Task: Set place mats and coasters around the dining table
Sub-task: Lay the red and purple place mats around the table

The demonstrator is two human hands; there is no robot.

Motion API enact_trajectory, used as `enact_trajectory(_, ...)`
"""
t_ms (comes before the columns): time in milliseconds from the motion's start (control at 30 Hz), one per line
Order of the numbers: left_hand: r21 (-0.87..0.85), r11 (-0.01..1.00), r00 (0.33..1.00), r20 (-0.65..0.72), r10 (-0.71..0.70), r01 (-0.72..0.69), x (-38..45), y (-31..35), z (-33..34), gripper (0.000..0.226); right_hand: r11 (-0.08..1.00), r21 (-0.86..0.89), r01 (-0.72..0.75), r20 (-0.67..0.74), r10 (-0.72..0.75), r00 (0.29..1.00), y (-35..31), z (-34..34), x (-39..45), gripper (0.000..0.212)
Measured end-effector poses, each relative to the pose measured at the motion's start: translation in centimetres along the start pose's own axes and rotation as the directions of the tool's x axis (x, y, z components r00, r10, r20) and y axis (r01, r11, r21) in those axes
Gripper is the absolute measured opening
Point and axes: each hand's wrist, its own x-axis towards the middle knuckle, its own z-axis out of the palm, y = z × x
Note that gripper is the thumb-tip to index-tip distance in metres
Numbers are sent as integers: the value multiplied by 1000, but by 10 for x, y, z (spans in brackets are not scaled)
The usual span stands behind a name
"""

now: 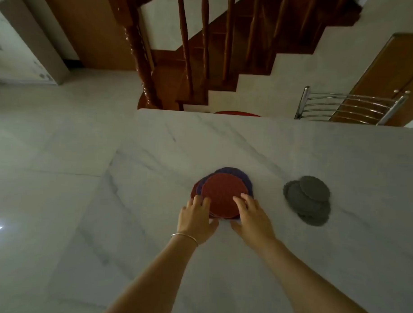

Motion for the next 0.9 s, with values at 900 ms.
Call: enact_trajectory(900, -932, 6, 834, 321, -449, 362, 21, -22, -18, 23, 948, 304, 96, -164, -47, 985, -42, 8, 21, 43)
